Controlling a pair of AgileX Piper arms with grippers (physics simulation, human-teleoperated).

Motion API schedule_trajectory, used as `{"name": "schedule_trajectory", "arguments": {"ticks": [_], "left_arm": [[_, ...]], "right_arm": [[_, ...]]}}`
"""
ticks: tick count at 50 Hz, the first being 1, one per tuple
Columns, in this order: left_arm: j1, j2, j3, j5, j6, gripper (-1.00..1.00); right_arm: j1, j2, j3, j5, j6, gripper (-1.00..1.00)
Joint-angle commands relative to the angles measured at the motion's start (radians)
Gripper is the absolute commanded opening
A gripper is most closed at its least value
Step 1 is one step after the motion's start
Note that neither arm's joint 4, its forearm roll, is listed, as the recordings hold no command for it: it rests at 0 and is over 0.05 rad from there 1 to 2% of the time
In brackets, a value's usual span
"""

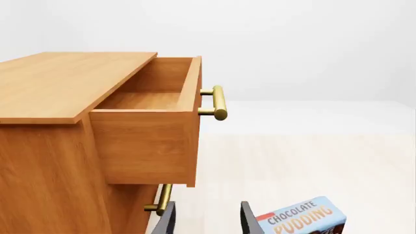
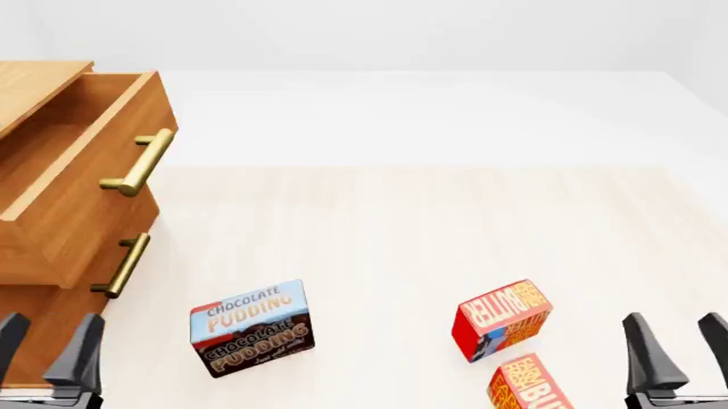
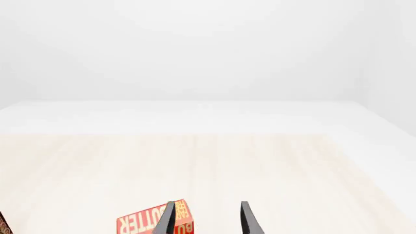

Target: Put the bowl in the top drawer of the cabinet.

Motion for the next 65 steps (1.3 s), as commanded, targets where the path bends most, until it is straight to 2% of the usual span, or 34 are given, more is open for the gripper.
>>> {"name": "schedule_trajectory", "arguments": {"ticks": [1, 6, 10, 11, 17, 25, 28, 32, 33, 38, 39, 44, 47, 48, 54, 65], "left_arm": [[0.001, 0.005, -0.008, 0.006, 0.002, 1.0], [-0.012, 0.033, -0.03, 0.024, -0.014, 1.0], [0.005, 0.118, -0.068, 0.028, -0.083, 1.0], [-0.024, 0.144, -0.081, 0.028, -0.086, 1.0], [-0.093, 0.186, -0.142, 0.078, -0.068, 1.0], [-0.188, 0.261, -0.213, 0.136, 0.012, 1.0], [-0.274, 0.272, -0.238, 0.192, 0.032, 1.0], [-0.341, 0.315, -0.259, 0.221, 0.041, 1.0], [-0.354, 0.325, -0.265, 0.227, 0.074, 1.0], [-0.435, 0.373, -0.296, 0.26, 0.064, 1.0], [-0.454, 0.399, -0.306, 0.266, 0.045, 1.0], [-0.536, 0.497, -0.362, 0.303, 0.036, 1.0], [-0.559, 0.543, -0.377, 0.31, 0.024, 1.0], [-0.574, 0.564, -0.38, 0.31, 0.044, 1.0], [-0.662, 0.65, -0.413, 0.333, 0.051, 1.0], [-0.743, 0.783, -0.482, 0.388, 0.027, 1.0]], "right_arm": [[0.0, 0.005, -0.003, -0.001, -0.001, 1.0], [0.004, 0.004, -0.003, -0.002, -0.001, 1.0], [0.002, 0.006, -0.003, -0.001, -0.002, 1.0], [0.003, 0.005, -0.003, -0.002, -0.001, 1.0], [0.001, 0.003, -0.003, -0.002, -0.003, 1.0], [-0.001, 0.002, -0.003, -0.003, 0.002, 1.0], [0.0, 0.001, -0.003, -0.004, 0.002, 1.0], [0.001, 0.001, -0.003, -0.005, 0.003, 1.0], [0.001, 0.001, -0.003, -0.005, 0.003, 1.0], [0.002, 0.001, -0.003, -0.004, 0.003, 1.0], [0.002, 0.002, -0.003, -0.003, 0.003, 1.0], [0.0, 0.001, -0.003, -0.003, 0.004, 1.0], [-0.002, 0.001, -0.003, -0.003, 0.005, 1.0], [-0.001, 0.001, -0.003, -0.003, 0.005, 1.0], [0.0, 0.002, -0.003, -0.003, 0.006, 1.0], [-0.003, 0.001, -0.003, -0.003, 0.007, 1.0]]}}
